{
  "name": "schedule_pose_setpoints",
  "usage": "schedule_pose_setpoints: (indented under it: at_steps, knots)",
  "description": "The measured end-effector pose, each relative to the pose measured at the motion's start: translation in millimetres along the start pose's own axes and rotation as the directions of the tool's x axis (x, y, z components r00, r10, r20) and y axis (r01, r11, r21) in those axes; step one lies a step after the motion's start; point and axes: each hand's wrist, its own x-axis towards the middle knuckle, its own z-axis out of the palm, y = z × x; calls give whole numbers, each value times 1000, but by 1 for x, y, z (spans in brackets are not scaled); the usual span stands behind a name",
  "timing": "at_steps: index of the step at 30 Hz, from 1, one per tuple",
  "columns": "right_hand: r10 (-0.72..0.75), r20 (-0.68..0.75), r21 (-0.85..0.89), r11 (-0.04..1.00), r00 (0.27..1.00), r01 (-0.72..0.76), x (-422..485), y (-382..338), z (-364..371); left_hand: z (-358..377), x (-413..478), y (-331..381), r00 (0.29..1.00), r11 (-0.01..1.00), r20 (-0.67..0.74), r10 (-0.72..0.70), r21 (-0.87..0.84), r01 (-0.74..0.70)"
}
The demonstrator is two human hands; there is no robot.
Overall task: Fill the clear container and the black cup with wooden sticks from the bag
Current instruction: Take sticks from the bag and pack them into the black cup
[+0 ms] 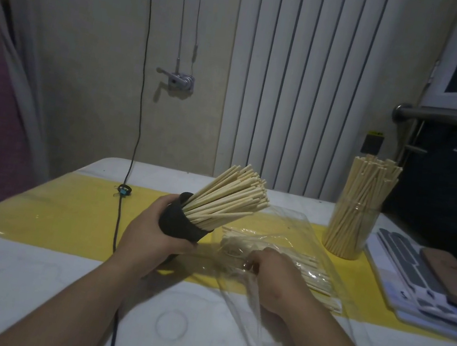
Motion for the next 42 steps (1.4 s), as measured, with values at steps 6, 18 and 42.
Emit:
schedule_pose_setpoints:
  at_steps: [6,18,42]
  knots:
    - [21,32,-1,1000,999,-21,-3,-2,-4,0,0,1,1000,1000,9,8,-2,-8]
    - [33,43,63,997,999,-36,-3,1,0,1,1,-1,1000,1000,15,6,0,-6]
    - [-34,126,-160,986,991,54,-23,-21,-32,0,1,-2,1000,1000,-4,-11,-26,11]
